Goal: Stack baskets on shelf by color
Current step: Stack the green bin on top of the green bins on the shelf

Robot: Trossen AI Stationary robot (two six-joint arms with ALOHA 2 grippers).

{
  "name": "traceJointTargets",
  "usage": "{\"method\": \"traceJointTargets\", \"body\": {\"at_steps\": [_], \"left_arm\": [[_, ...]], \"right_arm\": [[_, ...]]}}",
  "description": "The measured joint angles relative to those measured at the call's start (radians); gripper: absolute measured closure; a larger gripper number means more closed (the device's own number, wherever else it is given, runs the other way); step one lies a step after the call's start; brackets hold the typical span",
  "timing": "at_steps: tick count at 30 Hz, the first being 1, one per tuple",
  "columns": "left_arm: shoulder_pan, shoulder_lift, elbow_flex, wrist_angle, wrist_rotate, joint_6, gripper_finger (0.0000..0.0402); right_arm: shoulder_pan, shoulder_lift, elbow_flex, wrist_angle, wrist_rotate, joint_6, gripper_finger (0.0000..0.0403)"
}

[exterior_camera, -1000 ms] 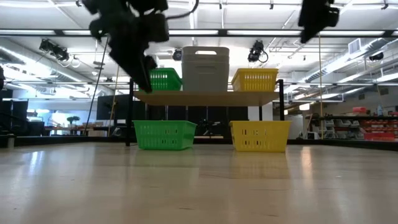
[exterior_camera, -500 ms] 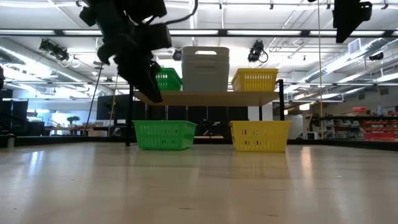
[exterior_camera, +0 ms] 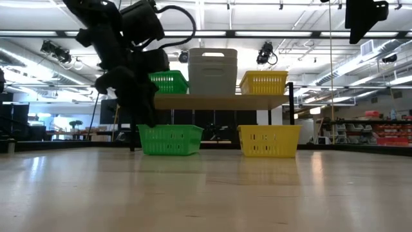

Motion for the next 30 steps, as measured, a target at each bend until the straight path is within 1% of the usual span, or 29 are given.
{"method": "traceJointTargets", "body": {"at_steps": [4,7,10,14,15,20,25,30], "left_arm": [[0.000,0.000,-0.016,0.029,0.000,-0.004,0.0295],[-0.001,0.000,-0.019,0.001,0.001,-0.029,0.0304],[-0.010,0.000,-0.019,-0.012,0.003,-0.065,0.0328],[-0.033,0.000,-0.019,-0.012,0.000,-0.124,0.0380],[-0.039,0.000,-0.019,-0.013,0.000,-0.139,0.0386],[-0.087,0.000,0.002,-0.046,0.000,-0.197,0.0384],[-0.152,0.000,0.128,-0.179,-0.010,-0.208,0.0388],[-0.218,0.000,0.319,-0.335,-0.083,-0.209,0.0390]], "right_arm": [[0.000,0.000,0.000,-0.001,0.000,-0.001,0.0147],[0.000,0.000,0.000,-0.001,0.001,-0.003,0.0147],[0.000,0.000,0.000,-0.001,0.018,-0.008,0.0147],[0.000,0.000,0.000,-0.001,0.056,-0.011,0.0147],[0.000,0.000,0.000,-0.001,0.064,-0.011,0.0147],[0.000,0.000,0.000,-0.001,0.072,-0.017,0.0147],[0.000,0.000,0.000,-0.001,0.069,-0.021,0.0147],[0.000,0.000,0.000,0.002,0.069,-0.029,0.0147]]}}
